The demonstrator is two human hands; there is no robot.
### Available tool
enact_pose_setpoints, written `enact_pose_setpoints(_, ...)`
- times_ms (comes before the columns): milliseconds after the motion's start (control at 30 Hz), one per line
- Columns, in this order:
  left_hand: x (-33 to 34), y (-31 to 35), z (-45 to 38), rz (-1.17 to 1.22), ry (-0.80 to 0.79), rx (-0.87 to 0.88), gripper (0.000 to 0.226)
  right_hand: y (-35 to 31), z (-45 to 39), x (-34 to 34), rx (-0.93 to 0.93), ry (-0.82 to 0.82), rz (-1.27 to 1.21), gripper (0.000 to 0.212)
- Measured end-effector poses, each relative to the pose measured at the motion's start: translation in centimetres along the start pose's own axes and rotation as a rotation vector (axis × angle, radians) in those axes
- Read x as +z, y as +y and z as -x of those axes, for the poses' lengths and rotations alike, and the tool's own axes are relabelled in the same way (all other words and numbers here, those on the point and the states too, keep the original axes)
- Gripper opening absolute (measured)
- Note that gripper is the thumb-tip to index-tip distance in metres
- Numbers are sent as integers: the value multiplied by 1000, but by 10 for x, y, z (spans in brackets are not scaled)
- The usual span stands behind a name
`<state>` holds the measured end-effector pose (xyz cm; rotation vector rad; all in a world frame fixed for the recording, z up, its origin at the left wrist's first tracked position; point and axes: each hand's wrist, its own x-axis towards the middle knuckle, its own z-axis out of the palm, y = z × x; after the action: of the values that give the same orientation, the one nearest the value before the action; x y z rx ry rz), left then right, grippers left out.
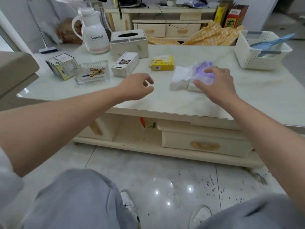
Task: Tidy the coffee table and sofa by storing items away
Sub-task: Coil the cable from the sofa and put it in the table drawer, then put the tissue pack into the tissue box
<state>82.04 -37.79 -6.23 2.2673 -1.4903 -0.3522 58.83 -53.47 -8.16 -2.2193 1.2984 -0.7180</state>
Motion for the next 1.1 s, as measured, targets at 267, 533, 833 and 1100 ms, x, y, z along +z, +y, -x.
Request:
enact_pose_setpoints(267, 75, 16, -158, 633, -7, -215, 33, 17, -130, 89, -76, -102, -50, 76)
enact_pose_setpoints(533, 90, 11, -229, 751, -23, -254, 41, 15, -189, 101, 208, -202, -254, 118)
enact_pose_setpoints(833, 1, 57, -223, 986, -274, -559, 22, -52, -199, 29, 866, -243, -538, 24)
enact_pose_setpoints(1100, -95, 75, -243, 843, -231, -692, 22, -127, -239, -23, 829, -189, -556, 59)
